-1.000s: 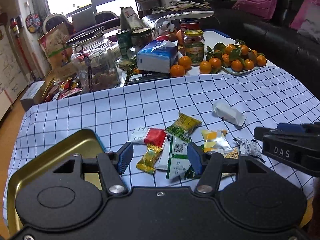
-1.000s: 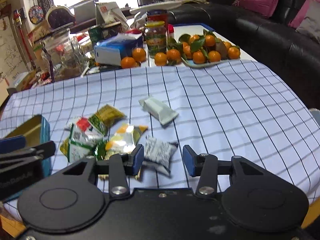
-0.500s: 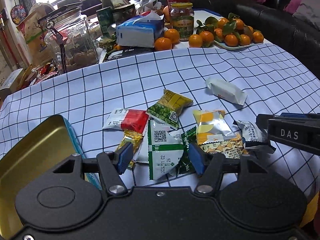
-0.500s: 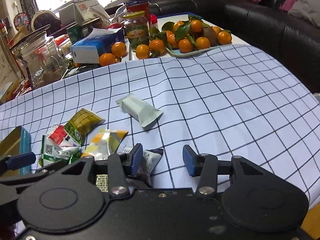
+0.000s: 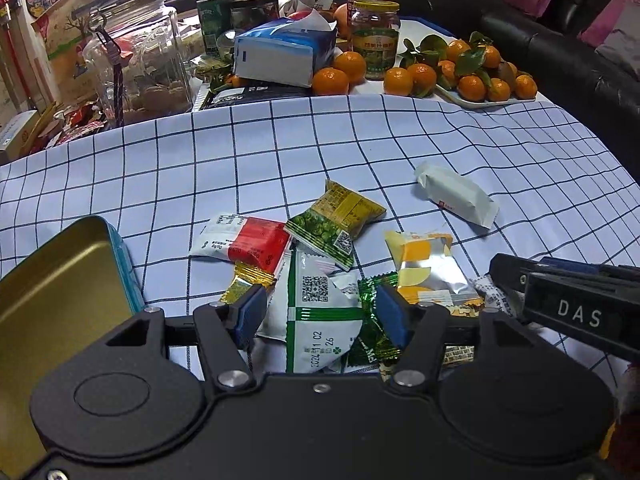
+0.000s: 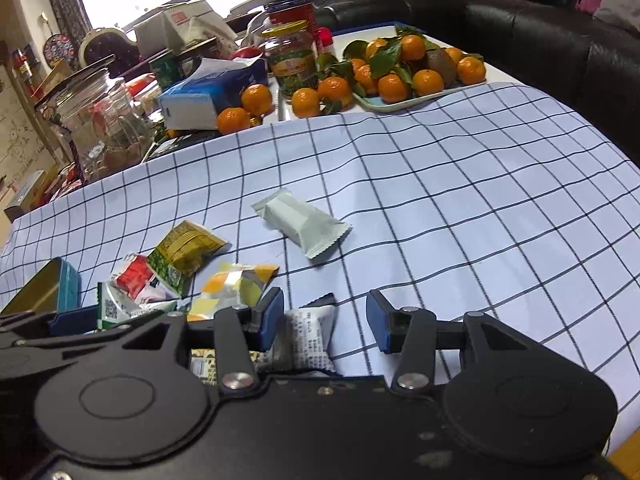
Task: Organize snacks
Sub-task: 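Grasp the green-and-white packet with the left tool while the right tool grasps a white printed packet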
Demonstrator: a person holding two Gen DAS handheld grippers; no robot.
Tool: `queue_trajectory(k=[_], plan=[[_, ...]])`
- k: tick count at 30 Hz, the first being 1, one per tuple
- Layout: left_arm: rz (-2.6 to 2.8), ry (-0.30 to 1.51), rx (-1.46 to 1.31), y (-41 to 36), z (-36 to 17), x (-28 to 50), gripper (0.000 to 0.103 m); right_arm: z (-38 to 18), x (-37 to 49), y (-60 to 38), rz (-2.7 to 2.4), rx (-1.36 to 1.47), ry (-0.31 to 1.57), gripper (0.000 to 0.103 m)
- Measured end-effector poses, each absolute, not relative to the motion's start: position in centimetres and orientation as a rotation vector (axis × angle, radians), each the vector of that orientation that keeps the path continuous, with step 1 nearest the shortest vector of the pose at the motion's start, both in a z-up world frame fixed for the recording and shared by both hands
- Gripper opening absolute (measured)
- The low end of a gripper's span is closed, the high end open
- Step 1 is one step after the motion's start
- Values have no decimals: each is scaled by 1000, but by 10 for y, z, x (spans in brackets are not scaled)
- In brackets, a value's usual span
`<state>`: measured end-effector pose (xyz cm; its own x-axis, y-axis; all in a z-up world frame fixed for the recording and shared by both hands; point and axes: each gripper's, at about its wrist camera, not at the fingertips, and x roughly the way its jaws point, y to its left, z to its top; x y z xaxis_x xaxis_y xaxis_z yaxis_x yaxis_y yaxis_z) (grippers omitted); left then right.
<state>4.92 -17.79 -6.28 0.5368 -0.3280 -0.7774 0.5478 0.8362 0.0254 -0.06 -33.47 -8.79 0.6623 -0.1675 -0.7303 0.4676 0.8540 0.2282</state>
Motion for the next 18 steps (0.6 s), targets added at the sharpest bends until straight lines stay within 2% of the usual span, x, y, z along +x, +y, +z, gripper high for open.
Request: queue_trajectory(k=[9,18], plan=[[-559,892,204,-169,-59,49,44,-87,-3,-333,-356,420,782,49],[-518,916,94,-150,-51,58,44,-89,2,-314,-310,348,828,52]])
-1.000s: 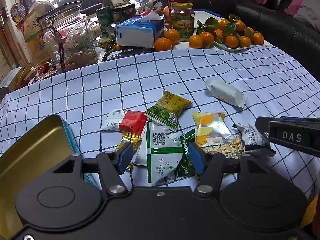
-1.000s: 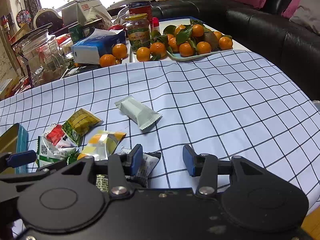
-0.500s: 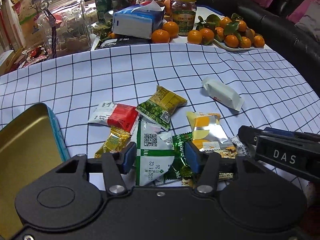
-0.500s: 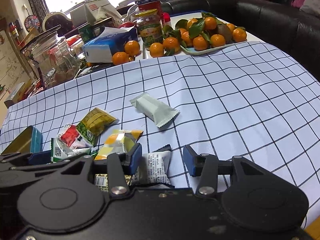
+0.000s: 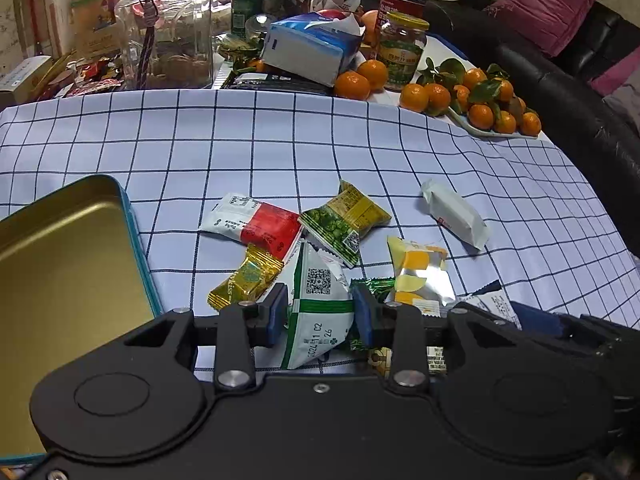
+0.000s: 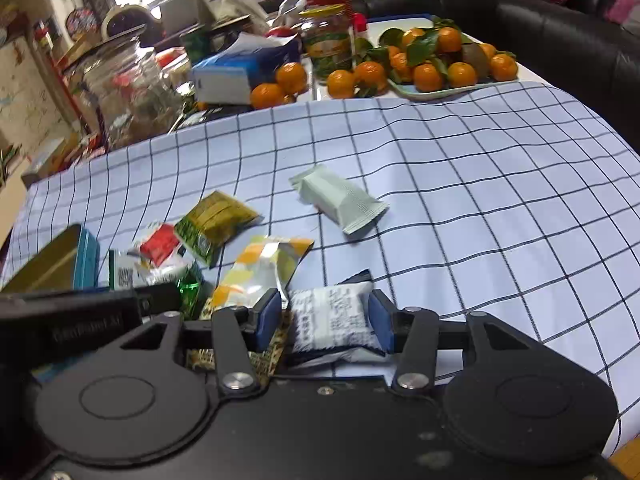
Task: Organize snacks
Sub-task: 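Grasp the green-and-white packet with the left tool while the right tool grasps a white printed packet, then carry the green-and-white packet into the gold tray and open the left tool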
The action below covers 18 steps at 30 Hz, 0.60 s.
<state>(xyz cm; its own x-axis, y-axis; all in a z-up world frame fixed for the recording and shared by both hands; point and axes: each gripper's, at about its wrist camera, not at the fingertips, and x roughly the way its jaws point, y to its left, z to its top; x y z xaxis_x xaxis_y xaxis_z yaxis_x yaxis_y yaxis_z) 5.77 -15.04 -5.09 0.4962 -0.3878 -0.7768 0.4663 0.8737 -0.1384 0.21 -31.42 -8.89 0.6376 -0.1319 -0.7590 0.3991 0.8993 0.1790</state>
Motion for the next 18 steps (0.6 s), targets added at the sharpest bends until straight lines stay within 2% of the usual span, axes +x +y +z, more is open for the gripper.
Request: queue_trajectory(k=[12,15,18], plan=[[-477,842,40,-132,-24,56,44,-92,4,-303,-359,188,903,51],[-466,826,27,-125,-18,55,44,-91,5,-302,-373,173,905,42],[-445,811,23,-118,-14,55,44,-89,6,-308,-398,227,915,40]])
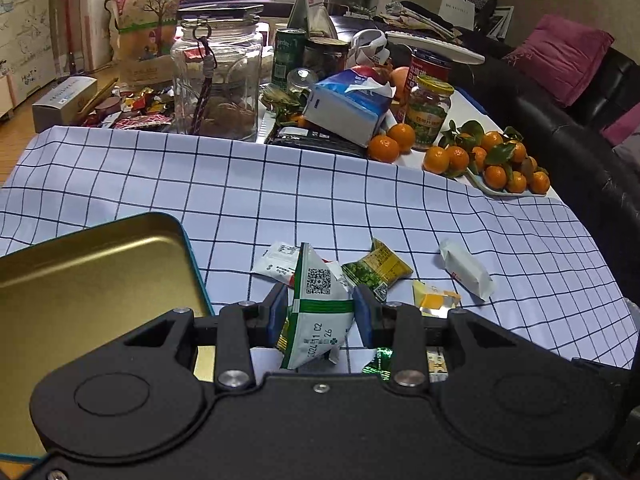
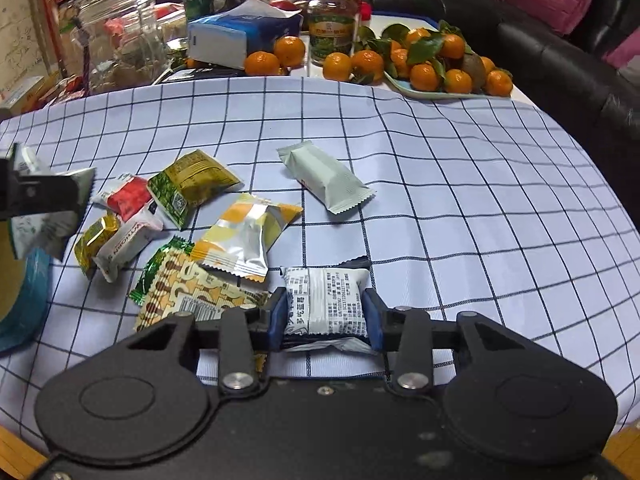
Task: Organize snacks
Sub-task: 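Carry the green-and-white packet into the gold tray and open the left tool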
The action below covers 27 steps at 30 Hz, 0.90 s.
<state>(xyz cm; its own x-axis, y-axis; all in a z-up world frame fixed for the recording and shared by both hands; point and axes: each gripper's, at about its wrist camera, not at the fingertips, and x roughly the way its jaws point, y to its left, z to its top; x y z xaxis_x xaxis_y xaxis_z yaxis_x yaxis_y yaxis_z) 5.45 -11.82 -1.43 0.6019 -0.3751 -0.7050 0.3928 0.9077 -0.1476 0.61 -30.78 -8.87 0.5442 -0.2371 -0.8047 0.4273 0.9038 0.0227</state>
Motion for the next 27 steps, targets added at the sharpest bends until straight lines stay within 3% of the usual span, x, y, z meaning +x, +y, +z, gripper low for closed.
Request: queue_trajectory(k=[12,27], plan=[[-319,780,-57,-70,3,58,44,-52,10,-293,-453,252,792,40],[-61,849,-141,16,3,66,44,-26,37,-193,-240,255,743,41]])
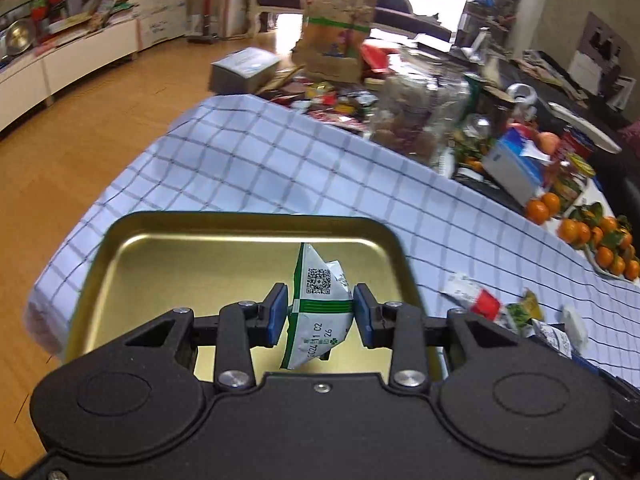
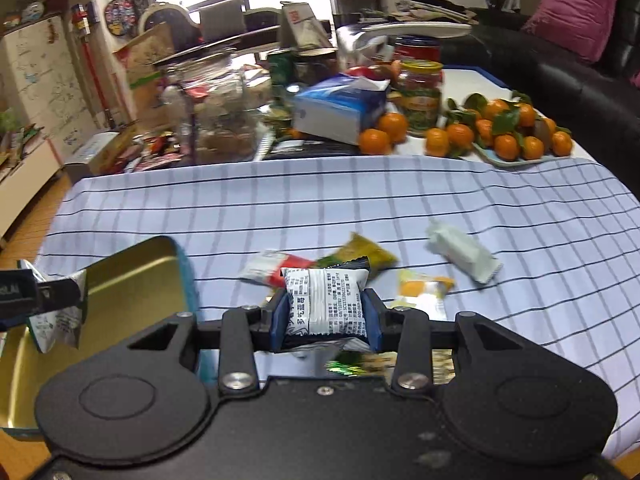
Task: Organize snacks
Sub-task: 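Carry the green-and-white packet into the gold tray and open the left tool, then lower the white printed packet into the gold tray and open the right tool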
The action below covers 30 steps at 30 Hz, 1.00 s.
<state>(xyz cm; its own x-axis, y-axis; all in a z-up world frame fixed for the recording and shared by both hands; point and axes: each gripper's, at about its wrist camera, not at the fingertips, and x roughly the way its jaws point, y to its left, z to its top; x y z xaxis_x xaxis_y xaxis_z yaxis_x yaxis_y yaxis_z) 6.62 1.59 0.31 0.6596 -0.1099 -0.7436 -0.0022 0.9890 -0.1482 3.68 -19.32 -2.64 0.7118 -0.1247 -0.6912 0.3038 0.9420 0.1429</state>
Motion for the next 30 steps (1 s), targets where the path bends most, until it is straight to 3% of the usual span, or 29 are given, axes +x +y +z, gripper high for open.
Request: queue_trajectory(k=[13,30], plan=[[184,946,-136,72,-15,72,44,-25,36,-118,-56,199,717,41],[229,950,-35,68,-13,67,49,-23,36,-110,17,242,725,41]])
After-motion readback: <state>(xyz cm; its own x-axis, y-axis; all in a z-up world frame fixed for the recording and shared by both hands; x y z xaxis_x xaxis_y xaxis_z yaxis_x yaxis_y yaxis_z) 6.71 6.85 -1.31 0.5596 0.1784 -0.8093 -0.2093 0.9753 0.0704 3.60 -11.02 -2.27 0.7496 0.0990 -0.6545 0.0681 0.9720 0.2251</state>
